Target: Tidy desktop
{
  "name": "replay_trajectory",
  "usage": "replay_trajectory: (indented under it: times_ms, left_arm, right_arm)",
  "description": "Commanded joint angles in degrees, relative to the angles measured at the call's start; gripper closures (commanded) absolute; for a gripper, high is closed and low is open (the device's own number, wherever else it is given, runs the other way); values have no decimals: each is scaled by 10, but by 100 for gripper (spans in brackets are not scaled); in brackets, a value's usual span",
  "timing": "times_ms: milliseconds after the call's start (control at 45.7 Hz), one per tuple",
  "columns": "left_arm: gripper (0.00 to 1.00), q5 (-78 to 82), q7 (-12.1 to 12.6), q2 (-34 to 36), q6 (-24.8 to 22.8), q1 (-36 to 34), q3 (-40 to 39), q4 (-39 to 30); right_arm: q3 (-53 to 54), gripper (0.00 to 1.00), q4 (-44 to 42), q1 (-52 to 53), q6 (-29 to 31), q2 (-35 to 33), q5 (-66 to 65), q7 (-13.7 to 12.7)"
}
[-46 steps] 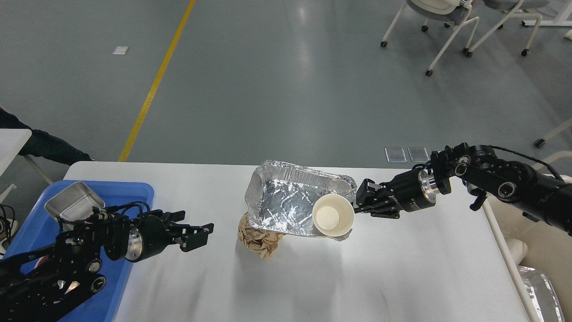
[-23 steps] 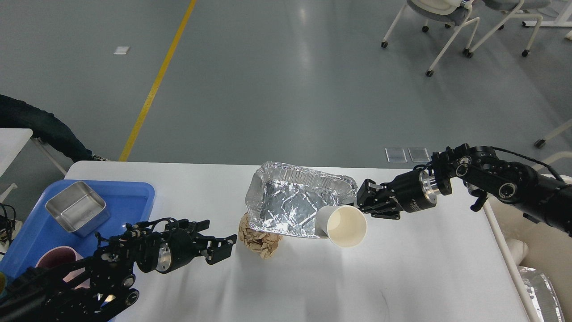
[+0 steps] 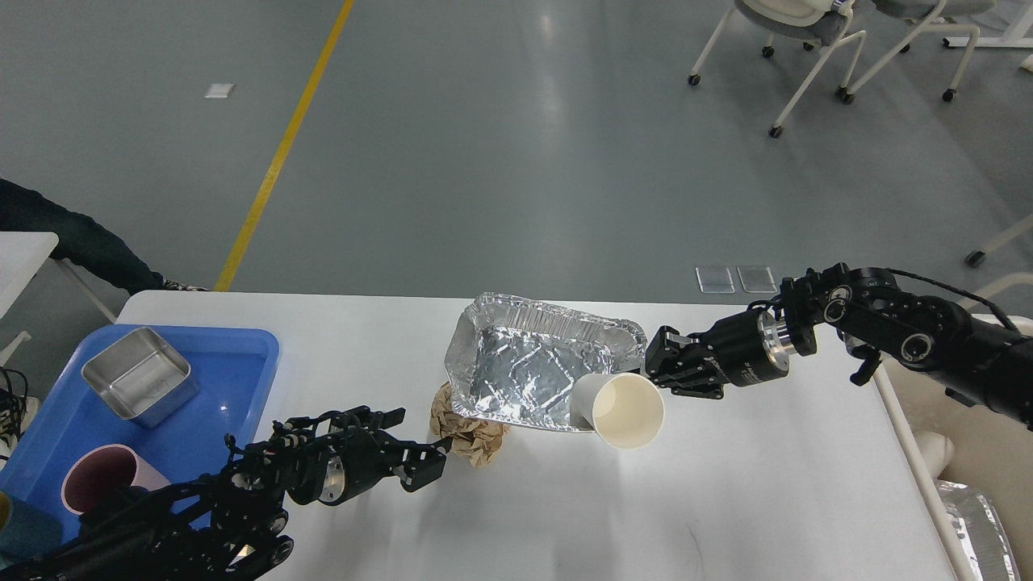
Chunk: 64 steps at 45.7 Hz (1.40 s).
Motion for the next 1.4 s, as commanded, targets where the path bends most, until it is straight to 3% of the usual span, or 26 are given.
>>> replay_trajectory:
  times_ms: [0,219,416,482,548,679,1073,1161,1226,1292,1380]
  left_arm:
    - [23,-4,0,-23,6,-1,0,28]
    - [33,-5,0,-51,9,-1,-1,54]
    - [65,-5,-1,-57,9,-4,0,62]
    - [69,-7,-1,-56,8,-5,0,62]
    - [83,-12,-2,-54,7,-6,-1,62]
    - [98,-25,-3,-52,5,-14,0,62]
    - [100,-27,-4,-42,6,-12,-1,51]
    - [97,-27,-8,-34,6,-13,-2,34]
    - [85,-27,-20,-20,3,-14,-1,9]
    - [56,-27,-35,5,0,-13,-1,-26]
    - [22,-27,-35,59,-3,-8,-3,-91]
  right_arm:
    - [3,100,1,-1,0,0,1,0]
    - [3,100,1,-1,0,-1,0,0]
    - [3,100,0,-1,-1,-1,0,0]
    - [3,100,0,-2,-1,-4,0,0]
    - [3,100,0,-2,-1,-4,0,0]
    - [3,100,0,-2,-2,-4,0,0]
    - [3,100,-4,-5,-2,-4,0,0]
    - [3,100,-3,-5,-2,-4,0,0]
    - [3,100,-3,-5,-2,-5,0,0]
    - [3,100,-2,-7,-2,-5,0,0]
    - [3,100,-2,-8,-2,-6,0,0]
